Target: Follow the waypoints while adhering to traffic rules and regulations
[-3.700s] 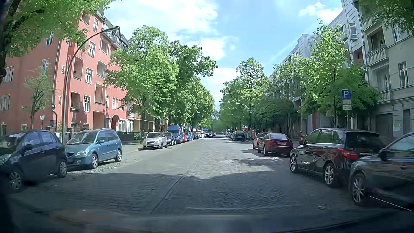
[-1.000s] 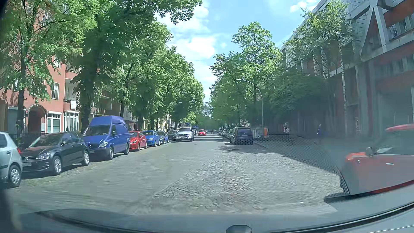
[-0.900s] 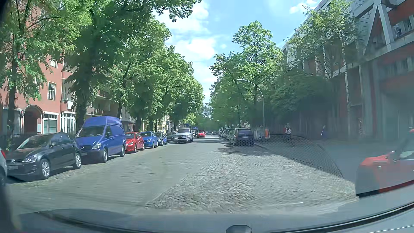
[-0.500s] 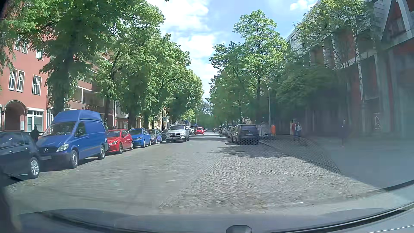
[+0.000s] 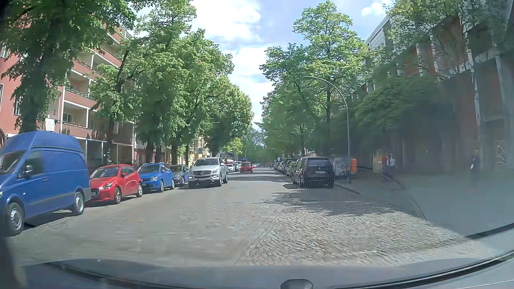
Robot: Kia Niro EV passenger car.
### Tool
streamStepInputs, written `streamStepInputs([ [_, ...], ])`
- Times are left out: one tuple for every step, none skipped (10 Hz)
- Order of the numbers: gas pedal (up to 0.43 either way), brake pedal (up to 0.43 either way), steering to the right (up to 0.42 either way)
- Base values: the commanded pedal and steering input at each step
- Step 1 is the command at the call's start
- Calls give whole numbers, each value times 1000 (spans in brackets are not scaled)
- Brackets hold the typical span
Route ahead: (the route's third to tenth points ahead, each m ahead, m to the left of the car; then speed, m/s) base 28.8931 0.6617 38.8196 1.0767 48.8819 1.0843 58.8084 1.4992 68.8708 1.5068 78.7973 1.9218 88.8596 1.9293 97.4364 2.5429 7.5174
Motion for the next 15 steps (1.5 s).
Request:
streamStepInputs([
  [311,18,-19],
  [311,18,-18],
  [319,18,-15],
  [331,18,-10],
  [331,18,-9],
  [331,18,-8],
  [331,18,-6],
  [331,18,-5],
  [331,18,-5],
  [331,18,-9],
  [331,18,-18],
  [331,18,-17],
  [331,18,-7],
  [331,18,0],
  [331,18,-8],
])
